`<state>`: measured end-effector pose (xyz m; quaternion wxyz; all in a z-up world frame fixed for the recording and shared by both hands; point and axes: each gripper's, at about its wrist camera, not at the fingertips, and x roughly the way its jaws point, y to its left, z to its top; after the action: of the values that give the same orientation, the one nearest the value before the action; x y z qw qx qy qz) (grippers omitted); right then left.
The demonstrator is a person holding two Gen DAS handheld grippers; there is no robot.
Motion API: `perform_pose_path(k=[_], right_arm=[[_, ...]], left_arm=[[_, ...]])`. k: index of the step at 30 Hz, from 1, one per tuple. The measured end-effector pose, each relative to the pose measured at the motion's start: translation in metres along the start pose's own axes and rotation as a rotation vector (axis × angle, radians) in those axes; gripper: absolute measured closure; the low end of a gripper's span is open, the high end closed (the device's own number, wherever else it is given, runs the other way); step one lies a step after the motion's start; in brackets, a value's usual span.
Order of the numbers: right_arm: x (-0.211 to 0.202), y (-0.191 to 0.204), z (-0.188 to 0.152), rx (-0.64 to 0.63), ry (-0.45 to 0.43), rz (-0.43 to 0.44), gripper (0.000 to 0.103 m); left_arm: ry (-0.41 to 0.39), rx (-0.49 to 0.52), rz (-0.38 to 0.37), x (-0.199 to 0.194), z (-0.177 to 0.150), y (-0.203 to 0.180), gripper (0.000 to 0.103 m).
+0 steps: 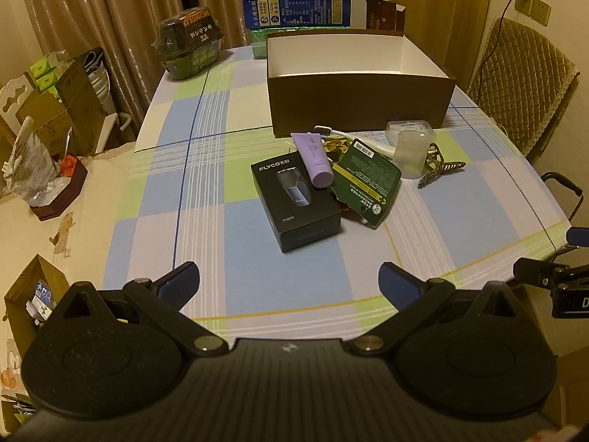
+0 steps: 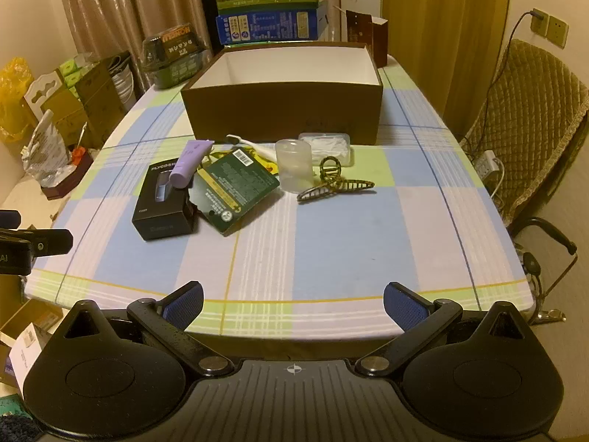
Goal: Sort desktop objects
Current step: 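Move both tools toward the purple tube and gold hair claw clip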
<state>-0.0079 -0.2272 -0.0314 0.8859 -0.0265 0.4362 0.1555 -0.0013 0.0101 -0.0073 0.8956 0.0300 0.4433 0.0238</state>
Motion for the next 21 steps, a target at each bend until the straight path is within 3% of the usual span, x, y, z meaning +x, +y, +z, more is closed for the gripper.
perform_pose_path(k=[21], right_arm=[[0.008,0.014,0.008,-0.027,0.014,0.008,0.002]], left_arm=[[0.013,-0.019,0.002,0.005,0.002,0.014,0.001]])
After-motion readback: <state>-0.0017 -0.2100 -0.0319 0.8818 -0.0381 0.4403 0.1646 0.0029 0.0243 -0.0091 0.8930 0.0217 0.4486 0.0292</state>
